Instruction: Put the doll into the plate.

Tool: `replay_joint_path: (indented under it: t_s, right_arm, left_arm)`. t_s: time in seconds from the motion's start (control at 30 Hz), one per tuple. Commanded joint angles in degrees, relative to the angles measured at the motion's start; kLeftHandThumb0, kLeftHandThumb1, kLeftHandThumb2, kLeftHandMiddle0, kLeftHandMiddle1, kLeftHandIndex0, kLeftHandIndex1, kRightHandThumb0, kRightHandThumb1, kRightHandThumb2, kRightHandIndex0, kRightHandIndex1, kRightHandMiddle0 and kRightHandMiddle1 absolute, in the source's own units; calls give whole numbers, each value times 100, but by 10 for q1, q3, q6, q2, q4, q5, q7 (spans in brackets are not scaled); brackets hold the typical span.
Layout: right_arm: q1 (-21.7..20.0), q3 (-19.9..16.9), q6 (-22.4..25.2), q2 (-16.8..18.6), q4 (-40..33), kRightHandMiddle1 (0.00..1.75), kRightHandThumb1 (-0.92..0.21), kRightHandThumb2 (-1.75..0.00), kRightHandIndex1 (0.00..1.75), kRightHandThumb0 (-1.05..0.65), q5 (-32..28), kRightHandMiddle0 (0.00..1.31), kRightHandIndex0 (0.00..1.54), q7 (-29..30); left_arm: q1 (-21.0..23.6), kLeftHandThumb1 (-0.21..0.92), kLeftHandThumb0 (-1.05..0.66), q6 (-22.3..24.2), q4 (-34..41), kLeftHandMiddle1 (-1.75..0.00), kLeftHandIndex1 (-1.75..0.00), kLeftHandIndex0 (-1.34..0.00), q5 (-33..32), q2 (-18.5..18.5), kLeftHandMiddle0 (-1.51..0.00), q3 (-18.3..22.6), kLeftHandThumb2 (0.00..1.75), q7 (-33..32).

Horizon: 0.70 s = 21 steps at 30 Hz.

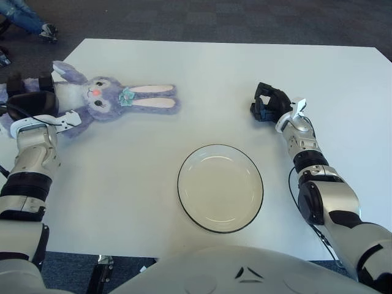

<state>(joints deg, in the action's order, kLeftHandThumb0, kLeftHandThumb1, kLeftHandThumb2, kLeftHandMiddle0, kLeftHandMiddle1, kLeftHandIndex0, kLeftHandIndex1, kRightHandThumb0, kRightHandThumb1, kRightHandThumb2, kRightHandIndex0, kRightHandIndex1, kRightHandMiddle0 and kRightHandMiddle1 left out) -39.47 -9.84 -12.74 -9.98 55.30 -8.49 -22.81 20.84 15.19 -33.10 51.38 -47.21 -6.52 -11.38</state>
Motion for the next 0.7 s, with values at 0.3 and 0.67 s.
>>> replay_joint_path:
  t_s: [0.3,0.67]
  right_arm:
    - [17,-4,27,-1,-5,175,-16,-151,175,-55,-9,75,128,-4]
    - [18,-7,52,0,-15,175,-15,-152,175,-55,-10,75,128,0]
  left_arm:
    - [124,7,-26,-175,-247,-76,-72,0,-104,-16,0,-13,121,19]
    - [144,1,9,-225,-279,-145,-133,0,-161,-18,0,-21,144,53]
